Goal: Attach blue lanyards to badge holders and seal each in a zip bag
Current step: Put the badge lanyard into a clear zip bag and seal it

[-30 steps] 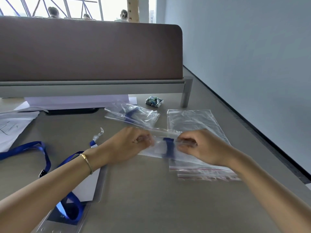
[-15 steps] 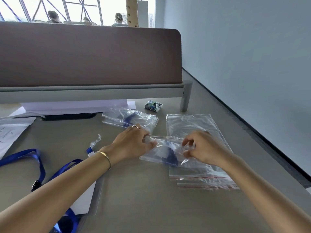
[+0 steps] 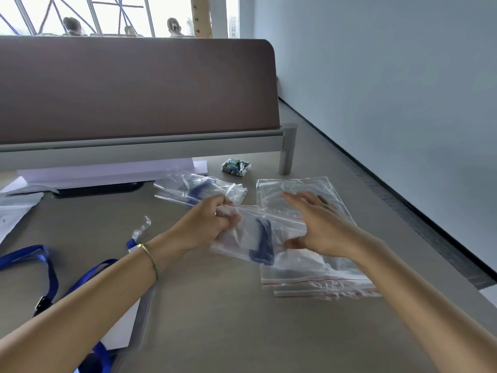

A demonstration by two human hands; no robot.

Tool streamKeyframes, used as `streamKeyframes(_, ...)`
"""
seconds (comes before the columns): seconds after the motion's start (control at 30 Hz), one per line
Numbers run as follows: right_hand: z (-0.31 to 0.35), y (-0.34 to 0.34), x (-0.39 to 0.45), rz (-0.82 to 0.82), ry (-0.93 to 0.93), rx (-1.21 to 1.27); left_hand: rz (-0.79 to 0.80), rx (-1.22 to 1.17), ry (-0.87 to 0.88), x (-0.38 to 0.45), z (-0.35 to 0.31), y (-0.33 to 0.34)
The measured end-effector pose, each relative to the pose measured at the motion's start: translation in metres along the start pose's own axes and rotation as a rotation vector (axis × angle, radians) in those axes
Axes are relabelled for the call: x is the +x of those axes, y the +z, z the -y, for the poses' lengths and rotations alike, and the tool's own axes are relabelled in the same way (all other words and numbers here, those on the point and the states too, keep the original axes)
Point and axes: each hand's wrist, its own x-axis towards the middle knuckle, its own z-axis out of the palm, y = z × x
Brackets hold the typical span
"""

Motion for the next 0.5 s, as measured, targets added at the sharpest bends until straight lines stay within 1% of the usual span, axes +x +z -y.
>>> streamKeyframes(0.07, -0.003, -0.008, -0.002, 0.059, -0.042, 0.095, -0.006, -0.074, 0.007, -0.004, -0.006, -0.002)
streamKeyframes(0.13, -0.002, -0.014, -0.004, 0.099, -0.033, 0.282, -0.014, -0.115, 0.024, -0.006, -0.008, -0.01)
streamKeyframes(0.23, 0.0, -0.017, -0.003, 0.096, -0.026, 0.549, -0.094, -0.196, 0.026, -0.008, -0.005, -0.025)
streamKeyframes(0.33, 0.007, -0.018, 0.001, 0.049, 0.0, 0.682, -0.168, -0.397, -0.068, -0.011, 0.0, -0.035)
streamKeyframes(0.43, 0.026, -0.014, 0.008, -0.006, 0.111, 0.932, -0.178, -0.585, -0.205, -0.008, 0.011, -0.048)
streamKeyframes(0.5, 0.04, -0.009, 0.02, -0.074, 0.169, 0.953, -0.226, -0.69, -0.25, -0.005, 0.017, -0.06)
